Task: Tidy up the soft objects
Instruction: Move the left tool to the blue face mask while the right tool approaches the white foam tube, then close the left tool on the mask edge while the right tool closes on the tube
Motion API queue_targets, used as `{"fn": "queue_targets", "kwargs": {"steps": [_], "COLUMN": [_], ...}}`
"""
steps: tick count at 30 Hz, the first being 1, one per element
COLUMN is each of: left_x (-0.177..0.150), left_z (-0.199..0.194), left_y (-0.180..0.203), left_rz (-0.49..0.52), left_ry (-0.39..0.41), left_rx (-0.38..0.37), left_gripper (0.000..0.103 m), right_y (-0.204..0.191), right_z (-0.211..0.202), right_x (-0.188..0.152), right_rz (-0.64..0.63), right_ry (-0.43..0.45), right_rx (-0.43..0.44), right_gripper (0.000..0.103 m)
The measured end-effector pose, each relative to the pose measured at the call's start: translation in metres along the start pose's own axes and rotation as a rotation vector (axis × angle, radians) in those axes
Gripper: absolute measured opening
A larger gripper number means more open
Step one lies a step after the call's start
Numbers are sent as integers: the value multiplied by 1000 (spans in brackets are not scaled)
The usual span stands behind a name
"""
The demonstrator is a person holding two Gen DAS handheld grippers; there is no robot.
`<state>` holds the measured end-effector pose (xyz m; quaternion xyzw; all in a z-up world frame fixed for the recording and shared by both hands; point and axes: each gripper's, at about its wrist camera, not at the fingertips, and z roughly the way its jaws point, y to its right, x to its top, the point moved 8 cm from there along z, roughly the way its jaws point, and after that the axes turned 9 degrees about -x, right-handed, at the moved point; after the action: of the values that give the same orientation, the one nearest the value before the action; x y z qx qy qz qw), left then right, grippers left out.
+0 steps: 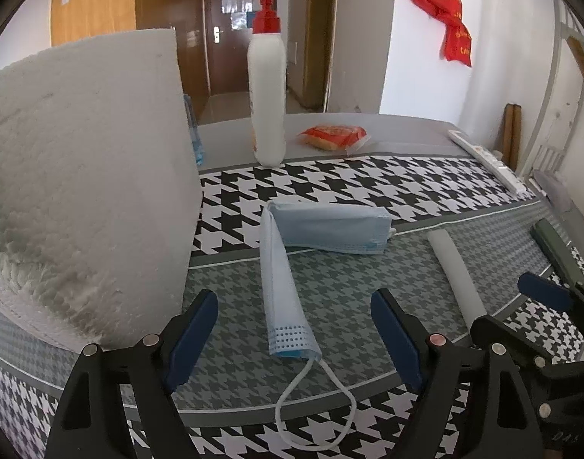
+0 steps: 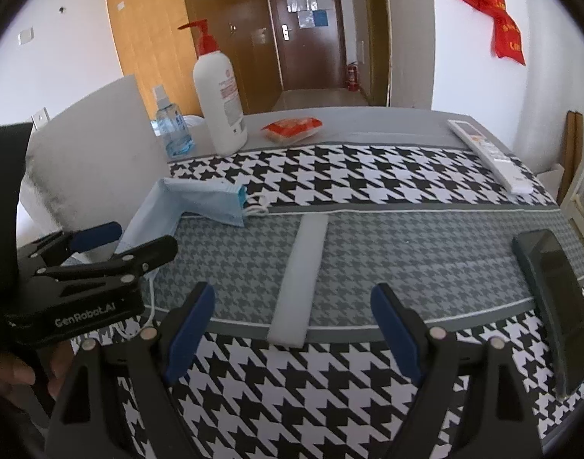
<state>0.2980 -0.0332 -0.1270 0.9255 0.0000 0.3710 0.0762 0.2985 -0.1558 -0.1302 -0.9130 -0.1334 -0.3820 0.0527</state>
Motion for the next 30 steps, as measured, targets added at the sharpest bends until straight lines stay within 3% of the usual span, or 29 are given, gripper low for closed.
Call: {"fn": "queue_targets", "kwargs": {"steps": [9, 15, 17, 21, 23, 30], "left_x": [-6, -10, -10, -10, -10, -9], "left_z": [10, 15, 15, 14, 14, 13], "left_y": [0, -2, -3, -4, -4, -2], "left_rz": [-13, -20, -26, -19, -22, -25], "left_ry": [-45, -65, -59, -55, -53, -50], "left_rx": [-23, -14, -15, -4, -7, -34], "left_gripper": [60, 49, 39, 33, 21, 7], "right_y": [-3, 0, 0, 0, 0, -4], "right_z": [6, 11, 13, 14, 15, 22], "right_x": [-3, -7, -8, -10, -10, -13], "right_rz": [-36, -32, -31, -39, -42, -51], "right_ry": [-12, -46, -53, -64, -67, -93], "right_rx": [-28, -28, -38, -48, -57, -72], "right_gripper": [87, 65, 64, 59, 58, 50]}}
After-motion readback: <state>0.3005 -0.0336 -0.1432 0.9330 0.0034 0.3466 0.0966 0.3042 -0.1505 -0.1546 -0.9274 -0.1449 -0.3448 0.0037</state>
